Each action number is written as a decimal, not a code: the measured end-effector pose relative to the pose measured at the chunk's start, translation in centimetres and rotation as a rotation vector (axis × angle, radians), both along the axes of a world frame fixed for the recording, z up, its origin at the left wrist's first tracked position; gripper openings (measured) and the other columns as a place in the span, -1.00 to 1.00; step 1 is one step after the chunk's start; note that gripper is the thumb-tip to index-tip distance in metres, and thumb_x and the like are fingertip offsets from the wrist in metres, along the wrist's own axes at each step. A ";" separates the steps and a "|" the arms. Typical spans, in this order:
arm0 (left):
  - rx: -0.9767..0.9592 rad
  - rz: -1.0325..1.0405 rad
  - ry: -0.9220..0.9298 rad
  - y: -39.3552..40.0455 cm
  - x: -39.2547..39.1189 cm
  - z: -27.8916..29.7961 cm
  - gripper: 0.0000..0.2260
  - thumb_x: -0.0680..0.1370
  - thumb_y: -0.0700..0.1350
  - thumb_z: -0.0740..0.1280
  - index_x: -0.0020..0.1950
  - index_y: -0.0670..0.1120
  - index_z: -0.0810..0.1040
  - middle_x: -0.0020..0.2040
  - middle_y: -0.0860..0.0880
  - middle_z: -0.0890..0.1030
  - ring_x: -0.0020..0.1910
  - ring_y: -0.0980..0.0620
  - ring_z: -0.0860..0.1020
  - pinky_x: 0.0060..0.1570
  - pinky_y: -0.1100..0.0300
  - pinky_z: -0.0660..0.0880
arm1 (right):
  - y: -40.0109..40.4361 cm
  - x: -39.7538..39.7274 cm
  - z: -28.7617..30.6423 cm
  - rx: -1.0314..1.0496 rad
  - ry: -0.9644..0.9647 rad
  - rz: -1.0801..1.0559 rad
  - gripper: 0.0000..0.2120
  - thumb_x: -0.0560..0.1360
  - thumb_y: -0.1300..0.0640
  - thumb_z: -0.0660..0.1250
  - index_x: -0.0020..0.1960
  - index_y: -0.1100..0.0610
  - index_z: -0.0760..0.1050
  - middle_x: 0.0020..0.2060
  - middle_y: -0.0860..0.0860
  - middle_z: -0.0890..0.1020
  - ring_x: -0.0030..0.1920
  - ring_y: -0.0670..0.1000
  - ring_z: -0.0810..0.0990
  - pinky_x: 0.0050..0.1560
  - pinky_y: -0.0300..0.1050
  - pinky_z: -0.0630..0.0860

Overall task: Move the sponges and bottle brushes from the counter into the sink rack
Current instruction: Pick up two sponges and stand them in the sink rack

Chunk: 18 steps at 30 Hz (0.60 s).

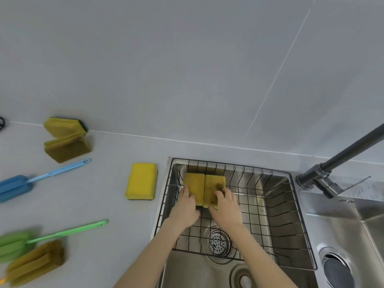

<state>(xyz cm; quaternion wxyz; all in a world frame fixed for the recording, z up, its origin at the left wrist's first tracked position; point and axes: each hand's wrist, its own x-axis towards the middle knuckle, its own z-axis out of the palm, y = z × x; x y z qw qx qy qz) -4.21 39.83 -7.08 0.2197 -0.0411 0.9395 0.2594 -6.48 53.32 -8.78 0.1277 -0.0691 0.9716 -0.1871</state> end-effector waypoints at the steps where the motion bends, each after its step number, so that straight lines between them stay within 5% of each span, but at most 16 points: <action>1: 0.040 0.028 0.011 -0.2 0.1 0.4 -0.68 0.52 -0.18 0.24 0.25 -0.24 0.34 0.50 -0.28 0.04 0.47 -0.18 0.13 0.44 -0.01 0.23 | 0.1 -0.1 0.3 -0.018 -0.003 -0.011 -0.60 0.49 0.05 0.26 0.30 0.12 0.32 0.34 0.10 0.34 0.32 0.13 0.29 0.30 0.01 0.38; 6: 0.191 0.161 0.194 -2.0 1.7 3.1 -0.53 0.51 -0.20 0.27 0.40 -0.13 0.24 0.36 -0.13 0.38 0.28 -0.07 0.41 0.29 0.08 0.38 | -0.9 -0.1 2.9 -0.209 0.089 -0.058 -0.64 0.48 0.18 0.28 0.27 0.13 0.36 0.25 0.09 0.44 0.25 0.08 0.37 0.18 -0.06 0.43; 13: 0.350 0.497 0.415 -9.9 5.6 8.2 -0.67 0.45 -0.24 0.36 0.21 -0.13 0.48 -0.10 -0.03 0.57 -0.14 -0.03 0.57 0.06 0.09 0.52 | -7.2 2.5 9.1 -0.729 -0.036 0.023 -0.82 0.52 0.20 0.28 0.08 0.00 0.49 -0.06 -0.04 0.63 -0.08 -0.13 0.56 -0.11 -0.50 0.46; 15: 0.321 0.551 0.475 -13.2 7.1 9.0 -0.67 0.44 -0.22 0.39 0.19 -0.12 0.48 -0.08 -0.05 0.59 -0.10 -0.02 0.57 0.08 0.04 0.53 | -10.0 3.4 10.3 -0.797 -0.069 0.084 -0.85 0.52 0.20 0.28 0.02 -0.01 0.52 -0.09 -0.02 0.66 -0.08 -0.08 0.60 -0.12 -0.45 0.46; 18: 0.208 0.568 0.523 -17.6 9.0 9.2 -0.60 0.45 -0.15 0.39 0.27 -0.09 0.42 0.21 -0.09 0.53 0.15 -0.05 0.51 0.19 0.04 0.44 | -14.4 4.0 11.2 -0.821 -0.066 0.154 -0.87 0.52 0.19 0.28 -0.01 0.00 0.54 -0.12 -0.09 0.65 -0.12 -0.24 0.57 -0.14 -0.45 0.43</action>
